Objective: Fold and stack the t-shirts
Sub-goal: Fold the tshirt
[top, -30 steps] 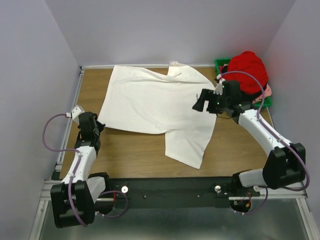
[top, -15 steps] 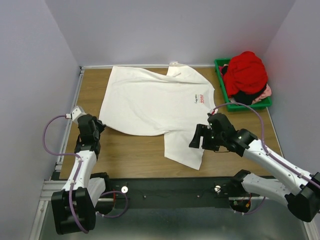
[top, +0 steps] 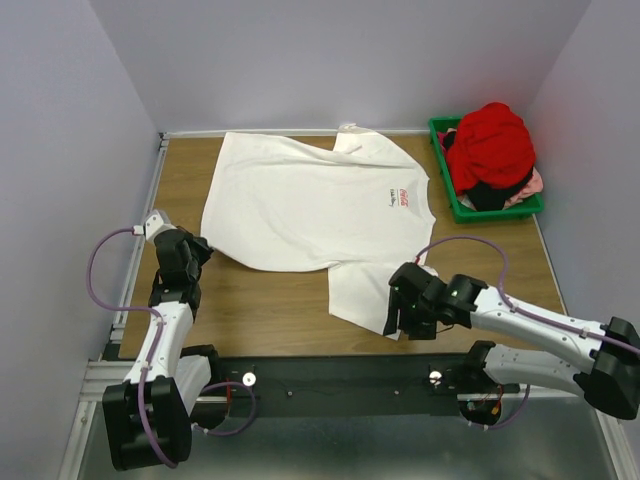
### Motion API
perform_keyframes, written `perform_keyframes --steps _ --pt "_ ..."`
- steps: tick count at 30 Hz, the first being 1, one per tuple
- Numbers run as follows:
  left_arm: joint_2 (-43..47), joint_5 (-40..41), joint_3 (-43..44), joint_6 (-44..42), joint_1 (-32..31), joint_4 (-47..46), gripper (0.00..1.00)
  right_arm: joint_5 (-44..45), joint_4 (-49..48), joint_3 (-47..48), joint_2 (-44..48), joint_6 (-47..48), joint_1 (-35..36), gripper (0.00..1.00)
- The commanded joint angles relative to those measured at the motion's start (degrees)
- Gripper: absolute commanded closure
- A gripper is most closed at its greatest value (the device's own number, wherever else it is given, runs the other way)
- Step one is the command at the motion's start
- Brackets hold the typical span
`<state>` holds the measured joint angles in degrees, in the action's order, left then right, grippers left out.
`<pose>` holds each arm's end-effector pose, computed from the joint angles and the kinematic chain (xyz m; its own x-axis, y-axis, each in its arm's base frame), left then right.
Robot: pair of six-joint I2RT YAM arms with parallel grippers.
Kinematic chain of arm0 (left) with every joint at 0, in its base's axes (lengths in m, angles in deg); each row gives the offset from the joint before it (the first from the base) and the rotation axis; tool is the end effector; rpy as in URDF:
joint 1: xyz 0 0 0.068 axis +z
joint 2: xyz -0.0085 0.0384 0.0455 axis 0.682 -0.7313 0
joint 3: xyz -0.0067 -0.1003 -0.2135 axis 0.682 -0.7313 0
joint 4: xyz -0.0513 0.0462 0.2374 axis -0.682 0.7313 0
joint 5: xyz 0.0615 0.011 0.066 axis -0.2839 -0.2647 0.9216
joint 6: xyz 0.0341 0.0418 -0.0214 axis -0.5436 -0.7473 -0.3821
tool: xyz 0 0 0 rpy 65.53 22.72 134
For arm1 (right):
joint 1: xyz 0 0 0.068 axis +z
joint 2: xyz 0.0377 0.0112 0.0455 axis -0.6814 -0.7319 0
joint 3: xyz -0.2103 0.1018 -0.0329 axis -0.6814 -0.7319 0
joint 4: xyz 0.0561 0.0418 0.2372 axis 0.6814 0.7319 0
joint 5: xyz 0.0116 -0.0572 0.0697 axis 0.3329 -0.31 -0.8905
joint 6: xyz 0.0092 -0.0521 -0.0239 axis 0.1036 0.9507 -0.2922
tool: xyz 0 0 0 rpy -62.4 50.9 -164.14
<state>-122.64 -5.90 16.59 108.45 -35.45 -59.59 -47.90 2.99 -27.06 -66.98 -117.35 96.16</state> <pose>0.2131 0.0313 0.1842 -0.1847 -0.6565 -0.7314 -0.4035 0.7292 -0.5526 0.1077 0.1413 0.1683 -0.9674 0.1544 -0.2005 0.0945 0.9554 0.2798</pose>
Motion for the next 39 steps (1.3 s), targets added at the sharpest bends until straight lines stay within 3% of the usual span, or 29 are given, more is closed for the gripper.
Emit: perform_keyframes --steps 1,6,17,22,27,31,39 --pt "1.1 -1.7 -0.6 0.0 0.3 -1.8 1.0 5.3 -1.2 -0.6 -3.3 -3.4 1.2 0.3" --pt "1.4 -2.5 -0.8 0.0 0.3 -1.8 1.0 10.2 -4.4 -3.8 -3.5 -5.8 1.1 0.32" --pt "0.8 -3.0 -0.8 0.0 0.4 -2.0 1.0 9.0 -12.1 -7.3 -8.3 -6.2 1.2 0.45" --pt "0.8 -2.9 -0.7 -0.1 0.4 -2.0 1.0 8.5 -12.6 -7.8 -9.3 -6.2 1.1 0.65" --pt "1.2 -2.6 -0.2 0.1 0.3 -1.0 1.0 6.8 -12.7 -7.9 -9.4 -5.3 1.1 0.98" --pt "2.5 -2.0 0.5 0.3 0.4 0.7 1.0 5.3 -11.6 -6.8 -7.3 -4.8 1.3 1.0" --pt "9.1 1.7 3.0 0.7 0.4 9.0 1.0 6.8 0.2 -0.8 -3.4 -7.5 6.4 1.0"
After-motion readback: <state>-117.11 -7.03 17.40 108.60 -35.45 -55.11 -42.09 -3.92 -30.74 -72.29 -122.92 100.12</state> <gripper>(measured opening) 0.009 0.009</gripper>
